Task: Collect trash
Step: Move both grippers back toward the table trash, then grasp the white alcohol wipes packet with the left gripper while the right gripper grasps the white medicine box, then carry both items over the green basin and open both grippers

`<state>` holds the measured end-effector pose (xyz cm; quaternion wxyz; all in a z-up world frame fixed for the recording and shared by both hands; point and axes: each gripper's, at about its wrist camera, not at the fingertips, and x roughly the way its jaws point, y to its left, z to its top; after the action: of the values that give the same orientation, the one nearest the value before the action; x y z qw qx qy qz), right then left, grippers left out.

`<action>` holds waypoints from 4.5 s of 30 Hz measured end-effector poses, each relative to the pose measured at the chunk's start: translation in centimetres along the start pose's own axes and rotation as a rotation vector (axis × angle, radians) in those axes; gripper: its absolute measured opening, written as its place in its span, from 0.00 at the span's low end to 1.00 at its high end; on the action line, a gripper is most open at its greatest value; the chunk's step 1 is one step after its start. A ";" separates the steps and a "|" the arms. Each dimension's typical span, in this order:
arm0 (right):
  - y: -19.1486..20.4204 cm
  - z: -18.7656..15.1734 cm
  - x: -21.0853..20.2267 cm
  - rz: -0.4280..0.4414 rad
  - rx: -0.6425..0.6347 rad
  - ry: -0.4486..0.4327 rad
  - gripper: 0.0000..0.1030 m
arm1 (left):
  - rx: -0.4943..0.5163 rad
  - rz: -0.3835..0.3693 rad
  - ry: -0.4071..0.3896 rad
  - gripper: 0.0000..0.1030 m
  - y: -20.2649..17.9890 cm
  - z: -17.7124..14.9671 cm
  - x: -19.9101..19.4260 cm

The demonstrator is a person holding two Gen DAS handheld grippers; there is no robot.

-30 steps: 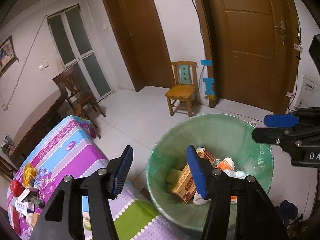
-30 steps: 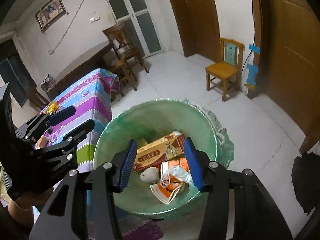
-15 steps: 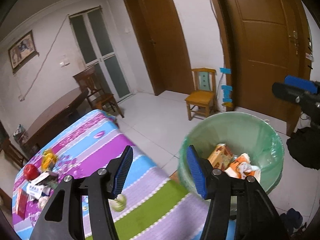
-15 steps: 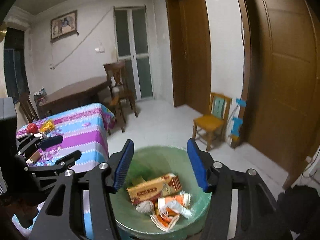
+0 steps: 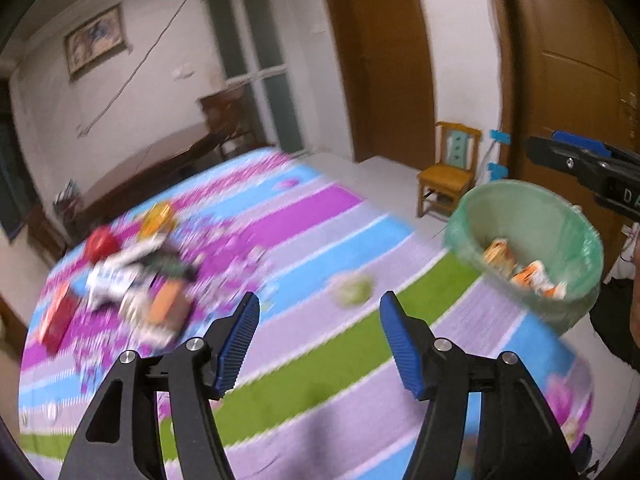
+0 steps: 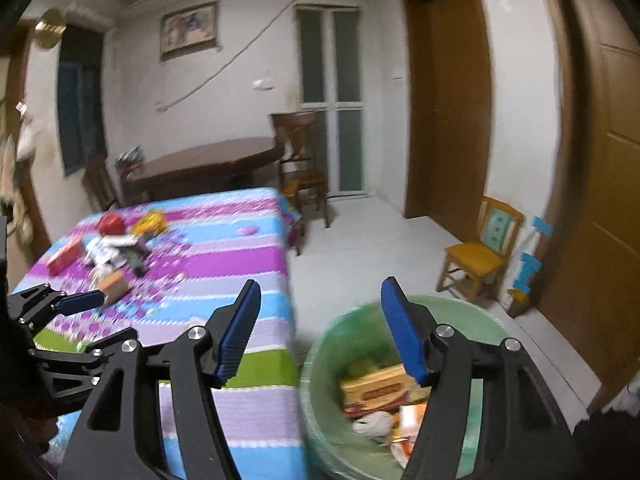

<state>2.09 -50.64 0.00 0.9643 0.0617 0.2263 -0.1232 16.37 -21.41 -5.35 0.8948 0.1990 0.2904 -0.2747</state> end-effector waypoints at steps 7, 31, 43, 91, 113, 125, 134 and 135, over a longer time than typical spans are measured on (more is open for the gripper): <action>7.2 -0.8 4.1 0.148 -0.091 0.089 0.63 | -0.146 0.081 0.078 0.66 8.6 -5.6 -1.1; 28.8 7.2 24.8 0.517 -0.687 0.239 0.73 | -0.837 0.103 0.152 0.79 33.4 -0.8 7.9; 31.3 6.9 28.5 0.725 -0.800 0.314 0.25 | -0.930 -0.014 0.239 0.59 34.4 -1.0 14.5; 0.5 -0.9 -4.9 0.178 0.125 -0.039 0.11 | -0.104 0.022 -0.064 0.39 -1.6 4.9 -4.0; -14.4 -4.1 -4.9 -0.175 0.299 0.042 0.11 | 0.194 -0.280 0.007 0.39 -21.0 12.4 7.4; -15.7 -5.5 -3.9 -0.200 0.329 0.099 0.11 | 0.165 -0.505 0.112 0.39 -20.1 13.0 11.9; -15.4 -5.6 -2.8 -0.189 0.340 0.117 0.14 | 0.186 -0.491 0.073 0.49 -20.1 13.3 11.3; -15.4 -5.7 -2.6 -0.198 0.338 0.121 0.15 | 0.191 -0.467 0.074 0.56 -20.2 13.2 11.6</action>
<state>-6.63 -63.94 -4.85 0.9080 0.2075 0.2649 -0.2496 17.42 -48.11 -6.67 0.7730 0.2204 0.3338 -0.4925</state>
